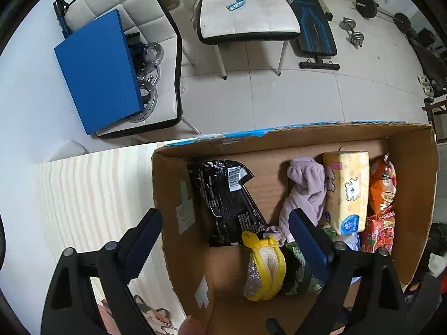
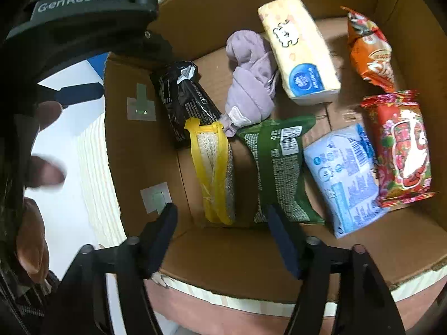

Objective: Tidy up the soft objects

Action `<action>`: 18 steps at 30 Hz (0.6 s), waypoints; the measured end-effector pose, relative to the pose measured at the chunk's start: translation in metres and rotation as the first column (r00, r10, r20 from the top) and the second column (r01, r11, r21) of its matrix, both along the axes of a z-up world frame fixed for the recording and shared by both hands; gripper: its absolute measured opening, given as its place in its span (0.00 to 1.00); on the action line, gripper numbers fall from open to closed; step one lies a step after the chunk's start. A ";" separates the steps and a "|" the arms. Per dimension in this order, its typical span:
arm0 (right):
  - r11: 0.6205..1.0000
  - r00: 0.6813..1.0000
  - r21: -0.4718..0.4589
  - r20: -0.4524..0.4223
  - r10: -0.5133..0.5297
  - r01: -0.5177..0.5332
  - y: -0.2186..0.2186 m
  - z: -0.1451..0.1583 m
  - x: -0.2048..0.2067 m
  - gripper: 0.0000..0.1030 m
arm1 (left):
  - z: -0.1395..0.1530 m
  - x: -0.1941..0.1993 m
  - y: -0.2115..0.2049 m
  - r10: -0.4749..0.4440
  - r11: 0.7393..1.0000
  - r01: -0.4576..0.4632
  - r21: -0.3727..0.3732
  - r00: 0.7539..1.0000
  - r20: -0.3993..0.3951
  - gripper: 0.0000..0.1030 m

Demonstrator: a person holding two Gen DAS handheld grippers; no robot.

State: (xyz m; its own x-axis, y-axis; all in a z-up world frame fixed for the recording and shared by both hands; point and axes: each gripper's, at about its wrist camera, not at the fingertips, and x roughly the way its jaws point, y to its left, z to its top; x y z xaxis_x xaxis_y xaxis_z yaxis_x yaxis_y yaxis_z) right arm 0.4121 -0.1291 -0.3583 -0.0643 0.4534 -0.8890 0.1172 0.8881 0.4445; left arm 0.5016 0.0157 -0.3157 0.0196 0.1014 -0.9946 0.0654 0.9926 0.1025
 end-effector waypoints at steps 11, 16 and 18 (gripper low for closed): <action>0.978 0.995 -0.205 0.078 0.061 -0.044 -0.040 0.011 -0.003 0.95 | 0.025 -0.038 -0.001 0.028 0.998 -0.024 -0.055 0.997 0.069 0.96; 0.939 0.986 -0.339 0.132 0.105 -0.055 -0.058 0.026 -0.011 0.96 | 0.048 -0.073 -0.002 0.034 0.998 -0.027 -0.049 0.987 0.156 0.96; 0.923 0.981 -0.381 0.155 0.116 -0.049 -0.069 0.035 -0.017 1.00 | 0.054 -0.086 -0.001 0.042 0.998 -0.032 -0.059 0.983 0.181 0.96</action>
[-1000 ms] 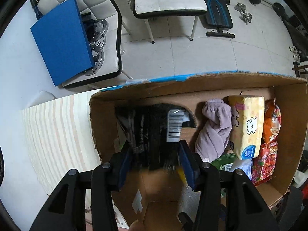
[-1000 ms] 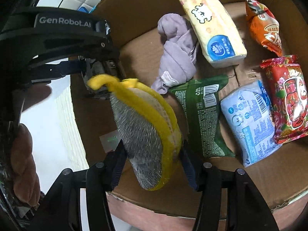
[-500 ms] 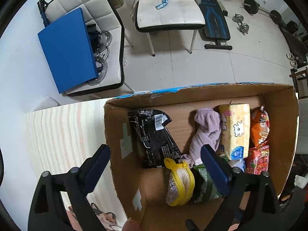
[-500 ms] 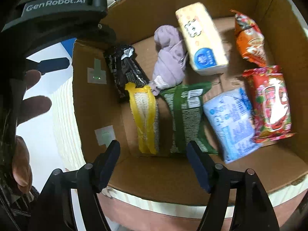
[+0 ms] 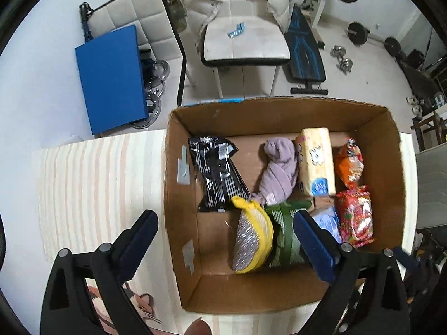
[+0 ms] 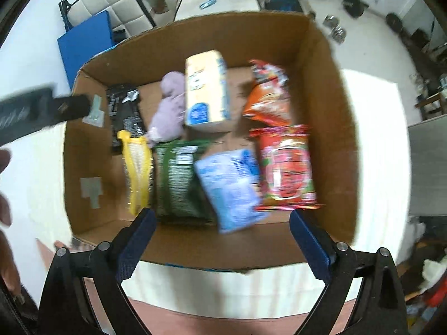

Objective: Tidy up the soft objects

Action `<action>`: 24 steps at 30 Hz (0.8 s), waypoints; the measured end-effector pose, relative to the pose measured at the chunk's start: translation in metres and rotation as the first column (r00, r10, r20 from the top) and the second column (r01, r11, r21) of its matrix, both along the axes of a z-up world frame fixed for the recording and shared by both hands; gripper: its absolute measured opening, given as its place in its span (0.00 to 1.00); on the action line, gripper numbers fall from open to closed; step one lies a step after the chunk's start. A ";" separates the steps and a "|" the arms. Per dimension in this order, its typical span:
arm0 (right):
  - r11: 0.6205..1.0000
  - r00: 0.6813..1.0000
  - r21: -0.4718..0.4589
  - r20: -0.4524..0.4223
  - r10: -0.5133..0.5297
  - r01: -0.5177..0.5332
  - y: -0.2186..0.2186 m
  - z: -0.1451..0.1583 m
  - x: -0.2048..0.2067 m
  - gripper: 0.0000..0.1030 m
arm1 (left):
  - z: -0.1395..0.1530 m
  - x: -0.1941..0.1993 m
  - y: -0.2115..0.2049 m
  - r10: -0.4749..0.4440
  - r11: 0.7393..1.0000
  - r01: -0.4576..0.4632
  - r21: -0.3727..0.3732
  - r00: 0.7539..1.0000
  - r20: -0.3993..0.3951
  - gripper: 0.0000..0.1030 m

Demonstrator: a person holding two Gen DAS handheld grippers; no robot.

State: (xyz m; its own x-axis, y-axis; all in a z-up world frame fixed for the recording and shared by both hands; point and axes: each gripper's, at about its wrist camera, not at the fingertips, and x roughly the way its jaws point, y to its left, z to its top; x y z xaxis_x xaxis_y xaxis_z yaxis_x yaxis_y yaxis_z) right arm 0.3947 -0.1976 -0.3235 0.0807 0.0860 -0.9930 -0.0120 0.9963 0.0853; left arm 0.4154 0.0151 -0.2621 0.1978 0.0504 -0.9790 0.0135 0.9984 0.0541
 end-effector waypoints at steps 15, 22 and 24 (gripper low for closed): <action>0.998 0.997 -0.061 0.078 -0.011 0.016 -0.032 0.031 -0.030 1.00 | -0.002 -0.076 0.009 0.085 0.995 -0.083 -0.060 0.996 0.030 1.00; 0.998 0.990 -0.058 0.144 -0.006 0.014 -0.035 0.065 -0.049 1.00 | 0.041 -0.107 0.003 0.062 0.997 -0.056 -0.045 0.989 0.136 1.00; 0.998 0.986 -0.053 0.168 -0.008 0.017 -0.037 0.079 -0.058 1.00 | 0.056 -0.119 0.001 0.053 0.998 -0.046 -0.041 0.984 0.170 1.00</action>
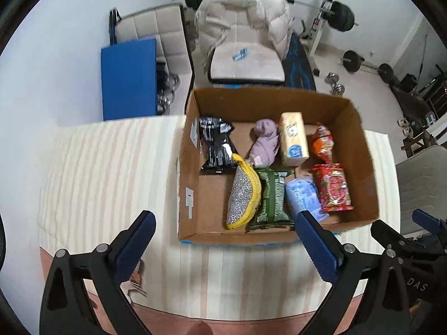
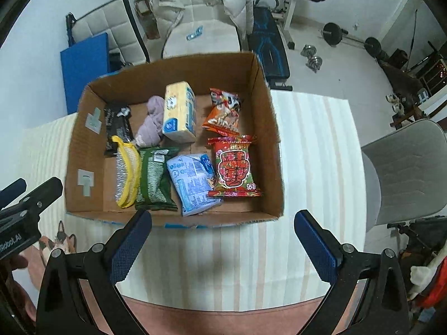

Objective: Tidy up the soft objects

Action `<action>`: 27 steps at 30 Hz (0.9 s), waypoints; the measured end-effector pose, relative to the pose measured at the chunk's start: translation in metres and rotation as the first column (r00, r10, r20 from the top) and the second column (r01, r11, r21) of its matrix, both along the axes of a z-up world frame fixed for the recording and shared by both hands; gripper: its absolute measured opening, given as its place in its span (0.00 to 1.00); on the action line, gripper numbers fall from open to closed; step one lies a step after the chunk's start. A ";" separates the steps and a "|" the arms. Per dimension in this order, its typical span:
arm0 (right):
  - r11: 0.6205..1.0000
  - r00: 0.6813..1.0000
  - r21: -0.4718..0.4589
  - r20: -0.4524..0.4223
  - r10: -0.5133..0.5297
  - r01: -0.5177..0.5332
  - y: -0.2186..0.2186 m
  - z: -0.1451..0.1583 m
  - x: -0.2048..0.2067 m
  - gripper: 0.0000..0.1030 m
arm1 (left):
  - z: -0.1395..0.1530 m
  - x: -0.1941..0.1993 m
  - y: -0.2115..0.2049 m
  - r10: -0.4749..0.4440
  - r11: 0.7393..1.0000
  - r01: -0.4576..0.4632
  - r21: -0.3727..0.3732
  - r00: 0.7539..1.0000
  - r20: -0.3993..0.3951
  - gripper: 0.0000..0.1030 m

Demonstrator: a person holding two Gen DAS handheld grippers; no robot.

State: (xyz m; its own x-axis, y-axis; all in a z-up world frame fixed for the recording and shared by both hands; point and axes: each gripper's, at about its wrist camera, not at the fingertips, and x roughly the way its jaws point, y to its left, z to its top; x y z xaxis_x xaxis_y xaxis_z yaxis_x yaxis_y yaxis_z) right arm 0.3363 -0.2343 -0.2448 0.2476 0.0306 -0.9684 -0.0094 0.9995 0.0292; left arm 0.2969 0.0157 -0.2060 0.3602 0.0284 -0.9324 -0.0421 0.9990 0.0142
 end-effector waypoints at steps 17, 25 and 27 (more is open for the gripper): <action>0.998 0.976 0.056 0.218 0.028 -0.041 -0.010 0.132 -0.118 1.00 | 0.107 -0.113 -0.011 0.006 1.000 -0.004 -0.017 0.990 0.144 1.00; 0.995 0.966 0.083 0.256 0.040 -0.063 -0.018 0.173 -0.173 1.00 | 0.152 -0.162 -0.023 -0.008 1.000 0.013 -0.026 0.979 0.203 1.00; 0.993 0.964 0.088 0.261 0.048 -0.074 -0.020 0.181 -0.184 1.00 | 0.162 -0.173 -0.027 -0.014 0.999 0.021 -0.030 0.977 0.213 1.00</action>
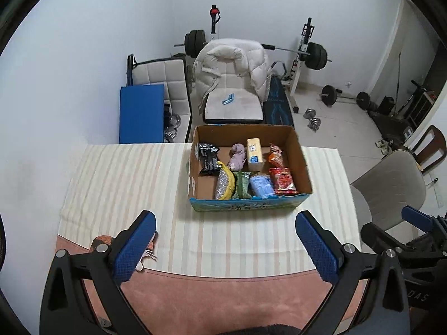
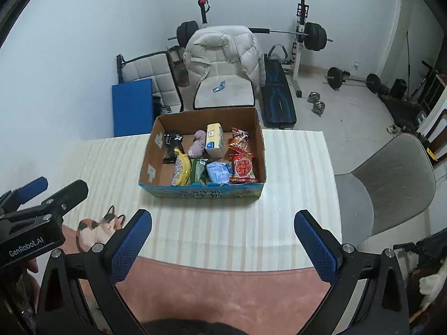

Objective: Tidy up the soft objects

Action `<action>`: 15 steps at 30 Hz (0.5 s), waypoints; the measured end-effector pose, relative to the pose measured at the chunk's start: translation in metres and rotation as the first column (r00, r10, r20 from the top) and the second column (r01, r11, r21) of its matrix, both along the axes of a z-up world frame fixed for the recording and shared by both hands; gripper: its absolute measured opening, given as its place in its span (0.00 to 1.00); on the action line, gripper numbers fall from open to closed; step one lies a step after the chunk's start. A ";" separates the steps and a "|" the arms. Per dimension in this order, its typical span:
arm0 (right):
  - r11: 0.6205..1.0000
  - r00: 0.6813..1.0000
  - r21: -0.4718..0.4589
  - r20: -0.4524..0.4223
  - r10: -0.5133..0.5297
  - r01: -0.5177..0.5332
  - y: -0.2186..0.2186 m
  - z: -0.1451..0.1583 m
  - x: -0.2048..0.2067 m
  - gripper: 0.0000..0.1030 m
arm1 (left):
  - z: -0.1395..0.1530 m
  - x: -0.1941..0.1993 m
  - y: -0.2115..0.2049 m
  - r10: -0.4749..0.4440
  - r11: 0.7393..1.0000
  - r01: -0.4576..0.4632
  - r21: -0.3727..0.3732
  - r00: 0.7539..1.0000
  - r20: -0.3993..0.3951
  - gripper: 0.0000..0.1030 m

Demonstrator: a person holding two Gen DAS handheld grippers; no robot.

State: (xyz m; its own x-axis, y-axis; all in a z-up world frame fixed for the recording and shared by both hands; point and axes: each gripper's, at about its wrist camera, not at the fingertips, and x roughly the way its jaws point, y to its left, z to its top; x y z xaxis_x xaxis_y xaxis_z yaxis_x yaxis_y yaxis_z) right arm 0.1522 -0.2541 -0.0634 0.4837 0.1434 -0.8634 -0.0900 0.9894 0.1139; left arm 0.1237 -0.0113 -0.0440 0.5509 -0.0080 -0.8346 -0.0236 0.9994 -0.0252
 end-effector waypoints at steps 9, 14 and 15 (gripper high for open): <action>1.000 0.997 -0.028 0.075 0.015 -0.013 -0.008 0.038 -0.038 1.00 | 0.022 -0.029 -0.010 -0.028 0.999 0.028 -0.016 1.000 0.012 1.00; 0.999 0.994 -0.047 0.111 -0.001 0.007 -0.013 0.047 -0.042 1.00 | 0.023 -0.029 -0.013 -0.002 1.000 0.002 -0.003 0.999 0.039 1.00; 0.999 0.992 -0.051 0.122 -0.009 0.015 -0.015 0.049 -0.041 1.00 | 0.024 -0.029 -0.012 0.005 1.000 -0.005 -0.002 0.999 0.045 1.00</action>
